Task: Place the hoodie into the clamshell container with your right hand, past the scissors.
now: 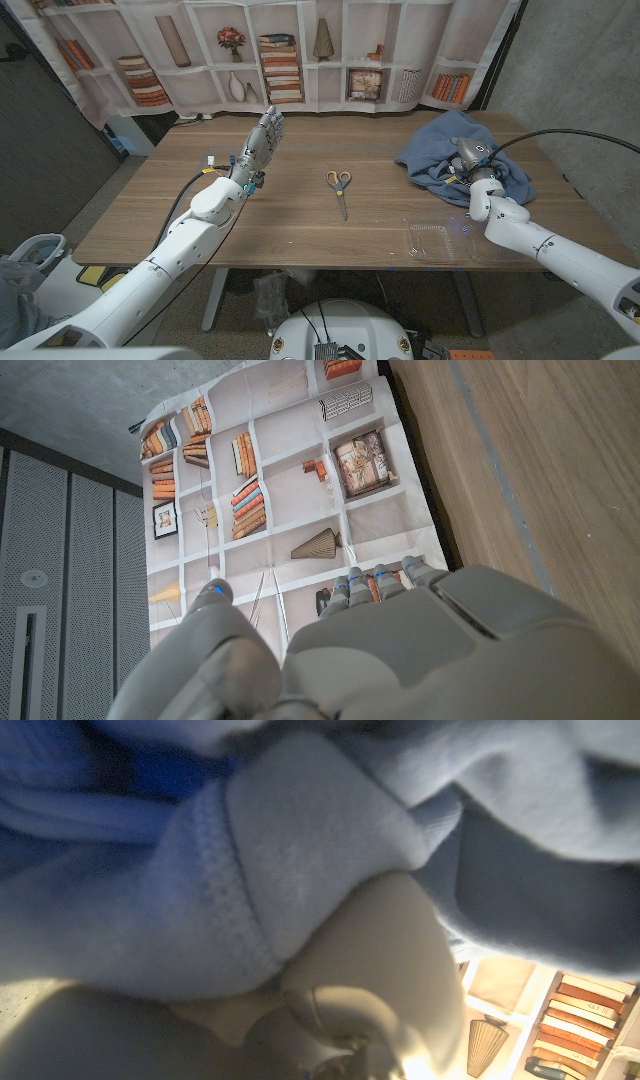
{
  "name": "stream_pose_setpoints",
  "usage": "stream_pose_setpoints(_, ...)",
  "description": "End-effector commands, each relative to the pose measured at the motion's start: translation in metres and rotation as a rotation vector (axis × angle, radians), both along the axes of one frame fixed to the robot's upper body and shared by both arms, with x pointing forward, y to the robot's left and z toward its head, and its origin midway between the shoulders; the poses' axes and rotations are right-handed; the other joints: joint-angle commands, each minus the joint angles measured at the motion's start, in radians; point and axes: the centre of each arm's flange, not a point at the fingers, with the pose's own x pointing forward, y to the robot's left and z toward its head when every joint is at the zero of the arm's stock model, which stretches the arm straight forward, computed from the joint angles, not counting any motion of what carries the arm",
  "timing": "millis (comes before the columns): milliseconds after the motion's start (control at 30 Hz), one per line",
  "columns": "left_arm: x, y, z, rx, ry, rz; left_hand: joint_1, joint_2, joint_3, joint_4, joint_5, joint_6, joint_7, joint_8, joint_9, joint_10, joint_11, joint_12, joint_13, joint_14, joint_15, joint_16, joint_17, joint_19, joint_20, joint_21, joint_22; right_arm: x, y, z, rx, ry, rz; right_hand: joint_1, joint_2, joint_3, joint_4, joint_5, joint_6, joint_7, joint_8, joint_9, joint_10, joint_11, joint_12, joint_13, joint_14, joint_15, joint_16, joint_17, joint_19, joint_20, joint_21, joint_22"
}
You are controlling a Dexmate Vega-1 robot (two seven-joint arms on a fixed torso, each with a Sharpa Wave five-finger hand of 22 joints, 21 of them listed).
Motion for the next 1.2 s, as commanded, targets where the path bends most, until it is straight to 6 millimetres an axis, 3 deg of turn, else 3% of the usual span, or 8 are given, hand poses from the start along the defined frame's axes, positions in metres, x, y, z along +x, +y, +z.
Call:
stream_pose_setpoints(33,0.006,0.001,0.001,-0.004,0.006,-0.002,0.010,0.001,-0.005,0.003,0.008,-0.001,-0.003,0.003,0.003,-0.002,-0.004,0.000,0.003,-0.005,-0.007,0.002,0.004,-0.008,0.004,0.004,0.003,0.002,0.003,0.007,0.017,-0.049,0.026,0.039,0.030,0.005,0.002,-0.022,0.033,-0.001,0.027,0.031,0.035,-0.005,0.037,0.063,0.210,-0.330,-0.008,0.015,0.268,-0.442,0.039,-0.003)
stream_pose_setpoints(133,0.007,0.002,0.001,-0.003,0.009,-0.001,0.010,0.001,-0.005,0.003,0.008,0.000,-0.003,0.003,0.003,-0.003,-0.004,0.000,0.003,-0.005,-0.007,0.002,0.004,-0.008,0.004,0.004,0.003,0.003,0.003,0.008,0.019,-0.056,0.029,0.035,0.038,0.005,0.008,-0.034,0.039,0.001,0.029,0.032,0.044,-0.002,0.050,0.092,0.238,-0.329,-0.004,0.026,0.262,-0.443,0.055,-0.011)
stream_pose_setpoints(433,0.010,0.003,0.003,0.000,0.015,0.003,0.011,0.001,-0.006,0.003,0.008,-0.001,-0.003,0.003,0.003,-0.003,-0.003,0.000,0.003,-0.006,-0.006,0.002,0.004,-0.009,0.005,0.004,0.003,0.002,0.004,0.014,0.032,-0.075,0.035,0.030,0.045,0.006,0.013,-0.044,0.043,0.005,0.029,0.030,0.044,0.000,0.058,0.121,0.245,-0.327,-0.013,0.031,0.266,-0.444,0.069,-0.022)
stream_pose_setpoints(1200,0.007,0.003,0.009,0.020,0.004,-0.006,0.014,0.005,-0.010,0.003,0.008,0.000,-0.003,0.003,0.003,-0.003,-0.003,0.000,0.003,-0.006,-0.004,0.002,0.004,-0.009,0.004,0.004,0.003,-0.032,0.006,0.038,0.054,-0.180,0.058,0.014,0.068,0.021,0.023,-0.062,0.075,0.014,0.043,0.026,0.079,0.000,0.056,0.173,0.288,-0.318,-0.031,0.053,0.275,-0.451,0.101,-0.085)
